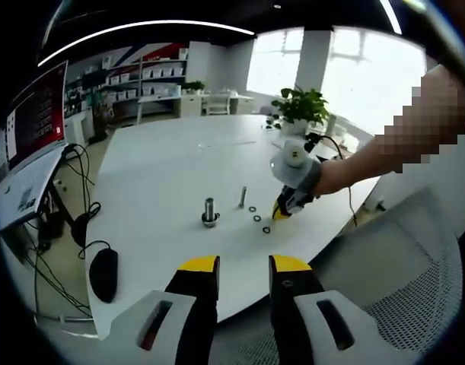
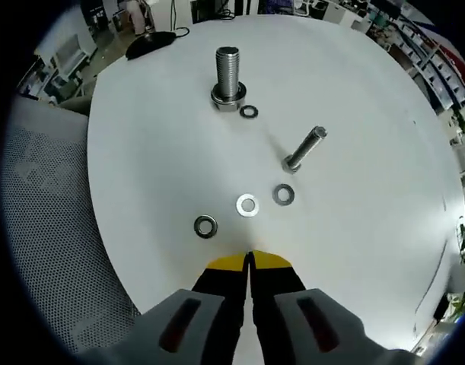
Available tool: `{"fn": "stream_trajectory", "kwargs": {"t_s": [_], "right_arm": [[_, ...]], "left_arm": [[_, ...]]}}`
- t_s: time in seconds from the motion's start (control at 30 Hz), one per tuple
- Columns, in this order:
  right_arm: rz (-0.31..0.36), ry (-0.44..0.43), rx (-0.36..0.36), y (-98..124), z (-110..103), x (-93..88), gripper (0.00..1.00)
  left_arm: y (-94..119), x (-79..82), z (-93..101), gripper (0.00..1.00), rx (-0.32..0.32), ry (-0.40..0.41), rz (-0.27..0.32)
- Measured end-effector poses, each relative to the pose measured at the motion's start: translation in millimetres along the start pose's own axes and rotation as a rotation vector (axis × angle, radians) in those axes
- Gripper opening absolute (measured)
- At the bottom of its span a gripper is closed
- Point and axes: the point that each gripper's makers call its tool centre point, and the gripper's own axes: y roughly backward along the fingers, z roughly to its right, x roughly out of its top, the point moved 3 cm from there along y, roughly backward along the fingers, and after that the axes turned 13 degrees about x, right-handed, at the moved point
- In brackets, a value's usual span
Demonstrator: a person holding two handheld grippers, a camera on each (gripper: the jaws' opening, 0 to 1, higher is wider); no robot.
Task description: Place the washer onto the threaded stud by aligning its center hole with the stud, sliding it down to the base, and recovering from edge contact or off-axis alignment until the washer reaches the visible bottom stop.
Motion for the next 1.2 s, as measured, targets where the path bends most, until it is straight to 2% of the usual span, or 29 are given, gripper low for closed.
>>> {"fn": "stream_trajectory", "kwargs": {"t_s": [0.03, 0.13, 0.17, 0.23, 0.33, 0.4, 0.57, 0.73, 0.83, 0.93, 1.0, 1.13, 1.2], "right_arm": [[0.001, -0.004, 0.0, 8, -8, 1.9, 0.03], [0.002, -0.008, 0.007, 2, -1, 4.3, 0.03], [0.008, -0.018, 0.01, 6, -6, 3.4, 0.03], [0.024, -0.049, 0.02, 2, -2, 6.1, 0.03], [0.034, -0.028, 0.018, 3, -4, 5.3, 0.03], [0.033, -0.023, 0.017, -1, 2, 6.8, 0.03], [0.012, -0.047, 0.024, 2, -3, 6.5, 0.03], [-0.008, -0.036, 0.004, 9, -15, 8.1, 0.04], [-0.007, -0.037, -0.01, 2, -6, 6.7, 0.04], [-0.01, -0.024, -0.032, 1, -7, 6.7, 0.04], [-0.018, 0.002, -0.061, 11, -20, 6.6, 0.04], [-0.028, 0.013, -0.089, 7, -16, 6.9, 0.04], [-0.034, 0.021, -0.096, 11, -23, 5.3, 0.04]], "left_arm": [[0, -0.2, 0.2, 0.24, 0.0, -0.001, -0.001], [0, -0.4, -0.7, 0.24, 0.003, 0.0, 0.0], [0, -0.3, -1.2, 0.24, 0.006, 0.003, 0.001], [0, -0.2, -1.3, 0.24, 0.005, 0.004, 0.001], [-1, -1.5, -1.5, 0.24, 0.002, -0.003, -0.004], [-2, -1.7, -2.0, 0.23, 0.003, -0.002, -0.003], [-1, -1.2, -2.3, 0.23, 0.003, 0.001, 0.0], [-1, -1.1, -1.6, 0.23, 0.0, -0.001, 0.0], [-1, -1.5, -1.7, 0.23, 0.001, -0.004, -0.002], [0, -1.1, -2.6, 0.24, 0.005, 0.001, 0.001], [0, -0.9, -2.7, 0.24, 0.006, 0.001, 0.004], [0, -1.9, -2.6, 0.24, 0.008, -0.002, -0.001], [0, -2.0, -2.6, 0.25, 0.009, -0.004, -0.002]]}}
